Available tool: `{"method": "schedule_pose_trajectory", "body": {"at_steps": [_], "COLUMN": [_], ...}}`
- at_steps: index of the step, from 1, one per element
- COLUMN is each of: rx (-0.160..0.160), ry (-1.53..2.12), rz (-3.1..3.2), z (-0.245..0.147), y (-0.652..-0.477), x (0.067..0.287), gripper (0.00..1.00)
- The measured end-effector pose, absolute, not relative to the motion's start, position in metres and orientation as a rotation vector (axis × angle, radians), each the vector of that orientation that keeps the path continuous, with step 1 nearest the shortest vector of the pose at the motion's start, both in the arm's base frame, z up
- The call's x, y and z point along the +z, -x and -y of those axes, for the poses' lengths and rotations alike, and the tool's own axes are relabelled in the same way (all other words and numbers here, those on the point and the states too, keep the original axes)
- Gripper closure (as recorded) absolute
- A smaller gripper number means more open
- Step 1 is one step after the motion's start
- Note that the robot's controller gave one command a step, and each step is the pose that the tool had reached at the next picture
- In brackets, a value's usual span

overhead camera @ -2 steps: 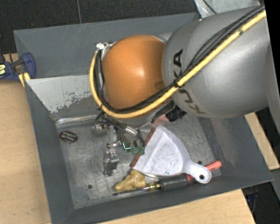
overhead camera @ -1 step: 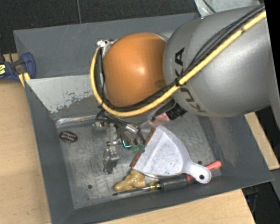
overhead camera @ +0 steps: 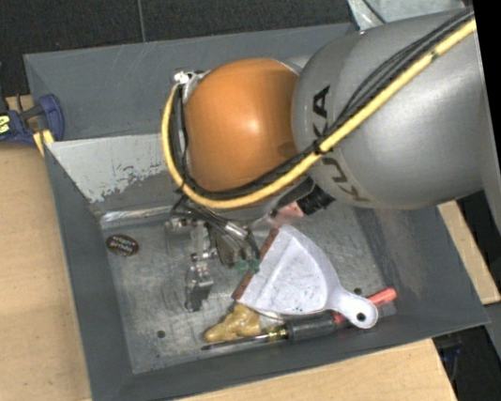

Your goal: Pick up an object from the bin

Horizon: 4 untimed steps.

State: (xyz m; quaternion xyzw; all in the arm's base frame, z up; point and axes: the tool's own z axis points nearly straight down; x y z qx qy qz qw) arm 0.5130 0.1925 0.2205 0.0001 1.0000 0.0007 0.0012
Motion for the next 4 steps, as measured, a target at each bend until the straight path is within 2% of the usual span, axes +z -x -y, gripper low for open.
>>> {"method": "schedule_pose_trajectory", "body": {"at_steps": [1, 2, 3, 4], "rx": [0.006, 0.001, -0.001, 0.002], "ry": [0.014, 0.265, 0.035, -0.009], "rz": [-3.134, -3.126, -3.145, -3.138], "z": [-0.190, -0.182, -0.171, -0.182], "y": [-0.512, -0.507, -0.495, -0.491], "x": [0.217, 0.163, 0.154, 0.137], "gripper": [0.00, 0.00, 0.00, 0.00]}}
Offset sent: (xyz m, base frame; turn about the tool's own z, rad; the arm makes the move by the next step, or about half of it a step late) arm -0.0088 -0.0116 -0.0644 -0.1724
